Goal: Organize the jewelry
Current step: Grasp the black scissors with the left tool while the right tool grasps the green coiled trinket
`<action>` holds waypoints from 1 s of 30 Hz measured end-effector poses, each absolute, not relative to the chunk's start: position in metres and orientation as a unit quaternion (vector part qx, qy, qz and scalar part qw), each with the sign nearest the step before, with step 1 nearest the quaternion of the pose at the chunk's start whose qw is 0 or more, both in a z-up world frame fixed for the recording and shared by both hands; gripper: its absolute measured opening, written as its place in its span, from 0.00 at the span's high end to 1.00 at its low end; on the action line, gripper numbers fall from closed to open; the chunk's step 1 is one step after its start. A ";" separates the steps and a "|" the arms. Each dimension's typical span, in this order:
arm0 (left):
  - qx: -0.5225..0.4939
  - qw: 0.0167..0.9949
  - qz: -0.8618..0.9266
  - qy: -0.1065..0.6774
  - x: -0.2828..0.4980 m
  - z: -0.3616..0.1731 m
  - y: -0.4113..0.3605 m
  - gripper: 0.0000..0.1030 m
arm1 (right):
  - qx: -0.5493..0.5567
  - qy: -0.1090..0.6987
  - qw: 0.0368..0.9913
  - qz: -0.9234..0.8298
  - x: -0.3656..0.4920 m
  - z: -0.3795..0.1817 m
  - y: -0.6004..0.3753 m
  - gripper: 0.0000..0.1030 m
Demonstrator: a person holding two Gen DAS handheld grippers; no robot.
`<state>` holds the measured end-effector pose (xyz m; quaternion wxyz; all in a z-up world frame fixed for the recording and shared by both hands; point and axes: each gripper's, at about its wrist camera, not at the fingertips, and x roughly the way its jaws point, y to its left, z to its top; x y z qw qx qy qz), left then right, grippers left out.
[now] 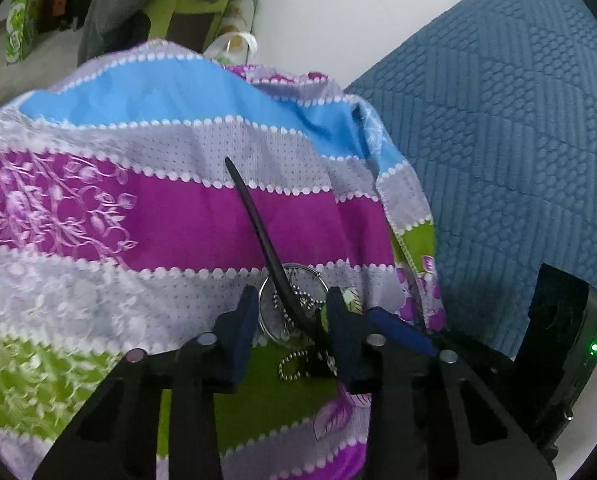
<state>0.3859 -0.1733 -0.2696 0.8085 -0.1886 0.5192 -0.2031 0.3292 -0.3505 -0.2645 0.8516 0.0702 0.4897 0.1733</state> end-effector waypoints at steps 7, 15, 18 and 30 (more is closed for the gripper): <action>-0.184 0.807 -0.193 0.528 0.401 -0.286 -0.177 0.69 | 0.044 0.506 0.846 0.159 0.337 -0.278 -0.344 0.70; -0.153 0.819 -0.182 0.522 0.412 -0.293 -0.192 0.69 | 0.051 0.515 0.840 0.164 0.339 -0.285 -0.345 0.83; -0.137 0.823 -0.172 0.523 0.413 -0.292 -0.197 0.71 | 0.060 0.514 0.840 0.164 0.338 -0.285 -0.348 0.83; -0.117 0.828 -0.161 0.524 0.416 -0.277 -0.205 0.95 | 0.062 0.502 0.848 0.157 0.331 -0.273 -0.355 0.85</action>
